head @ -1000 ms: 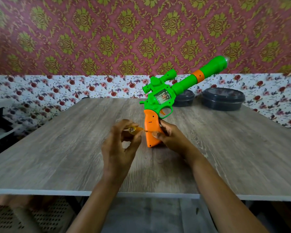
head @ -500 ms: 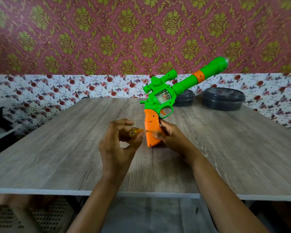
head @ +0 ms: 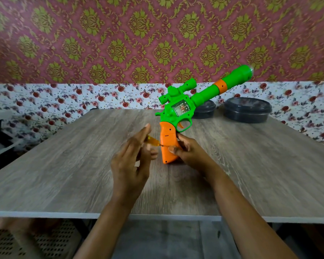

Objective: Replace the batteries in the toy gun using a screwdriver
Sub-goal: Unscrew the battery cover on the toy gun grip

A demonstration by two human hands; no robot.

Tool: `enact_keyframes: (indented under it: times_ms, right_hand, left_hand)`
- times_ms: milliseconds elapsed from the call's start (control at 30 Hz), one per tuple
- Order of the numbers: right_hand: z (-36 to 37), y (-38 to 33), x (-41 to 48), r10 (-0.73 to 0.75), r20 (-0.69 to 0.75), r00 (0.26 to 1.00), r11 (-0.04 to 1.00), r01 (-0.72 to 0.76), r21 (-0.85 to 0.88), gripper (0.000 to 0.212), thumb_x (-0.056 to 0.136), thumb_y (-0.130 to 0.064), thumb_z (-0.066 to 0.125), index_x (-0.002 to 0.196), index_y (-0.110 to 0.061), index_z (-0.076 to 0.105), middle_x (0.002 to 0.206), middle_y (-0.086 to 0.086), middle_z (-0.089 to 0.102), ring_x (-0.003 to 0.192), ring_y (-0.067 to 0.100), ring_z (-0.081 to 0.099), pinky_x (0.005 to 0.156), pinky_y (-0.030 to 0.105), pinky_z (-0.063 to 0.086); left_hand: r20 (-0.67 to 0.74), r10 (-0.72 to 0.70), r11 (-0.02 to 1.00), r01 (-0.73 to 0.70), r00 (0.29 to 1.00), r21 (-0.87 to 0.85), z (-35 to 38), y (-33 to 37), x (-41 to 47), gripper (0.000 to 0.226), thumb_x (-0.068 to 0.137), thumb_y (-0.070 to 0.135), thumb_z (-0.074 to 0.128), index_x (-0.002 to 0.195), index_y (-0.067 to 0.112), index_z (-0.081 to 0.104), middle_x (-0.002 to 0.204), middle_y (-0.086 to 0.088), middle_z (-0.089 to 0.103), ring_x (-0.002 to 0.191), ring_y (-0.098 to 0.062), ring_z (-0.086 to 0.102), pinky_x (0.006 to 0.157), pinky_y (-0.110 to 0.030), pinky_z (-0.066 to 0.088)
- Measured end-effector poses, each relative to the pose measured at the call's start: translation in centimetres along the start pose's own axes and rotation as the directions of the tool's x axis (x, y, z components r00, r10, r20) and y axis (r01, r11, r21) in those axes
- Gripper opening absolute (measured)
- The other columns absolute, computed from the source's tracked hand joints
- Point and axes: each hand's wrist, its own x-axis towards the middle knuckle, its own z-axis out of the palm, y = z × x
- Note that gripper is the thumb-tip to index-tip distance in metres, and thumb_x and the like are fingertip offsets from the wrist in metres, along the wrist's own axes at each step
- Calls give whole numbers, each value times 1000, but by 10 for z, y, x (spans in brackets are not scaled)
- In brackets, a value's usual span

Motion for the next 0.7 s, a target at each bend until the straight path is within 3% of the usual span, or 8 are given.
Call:
enact_keyframes:
  times_ms: [67, 233, 367, 467, 567, 700]
  right_hand:
    - [0, 0, 0, 2, 5, 1000, 1000, -2, -7, 44, 90, -5, 54, 133, -11, 45, 126, 12, 59, 114, 20, 56, 99, 39, 46]
    - [-1, 2, 2, -8, -5, 1000, 1000, 7, -29, 44, 90, -4, 55, 132, -10, 46, 126, 13, 59, 115, 22, 57, 101, 36, 44]
    - [0, 2, 3, -9, -6, 1000, 1000, 8, -30, 44, 90, -4, 55, 132, -10, 46, 124, 13, 60, 111, 20, 57, 99, 37, 45]
    - [-1, 2, 4, 0, -7, 1000, 999, 0, -45, 43, 90, -6, 55, 132, -11, 47, 124, 13, 60, 112, 21, 58, 100, 38, 45]
    - [-2, 3, 4, 6, -10, 1000, 998, -7, -54, 42, 90, -7, 55, 131, -12, 48, 123, 12, 61, 111, 21, 58, 99, 36, 46]
    - [-2, 4, 3, 9, -18, 1000, 999, -9, -33, 43, 90, -7, 55, 132, -9, 48, 123, 11, 61, 112, 21, 58, 97, 36, 47]
  left_hand:
    - [-11, -20, 1000, 21, 1000, 19, -1, -2, 0, 31, 92, 23, 53, 122, 19, 51, 96, 1, 66, 75, -2, 67, 63, -12, 53]
    - [-76, -92, 996, 90, 993, -28, 0, 0, -2, 24, 75, 23, 71, 89, 12, 56, 93, 13, 59, 70, 3, 59, 61, -5, 45]
    - [-64, -120, 991, 116, 991, -63, 1, 0, -2, 32, 76, 20, 72, 96, 21, 48, 88, 12, 60, 72, -1, 63, 61, -9, 50]
    - [-27, -92, 995, 91, 995, -27, 1, -5, 0, 22, 81, 21, 66, 100, 23, 55, 92, 1, 62, 74, -9, 65, 61, -24, 56]
    - [6, -57, 998, 57, 998, -34, 1, -4, 0, 25, 84, 21, 63, 107, 22, 57, 101, 2, 64, 81, -5, 66, 66, -17, 56]
    - [63, -83, 984, 92, 995, -153, 0, 3, -1, 34, 84, 10, 45, 115, 17, 57, 95, 0, 66, 79, -6, 69, 67, -23, 57]
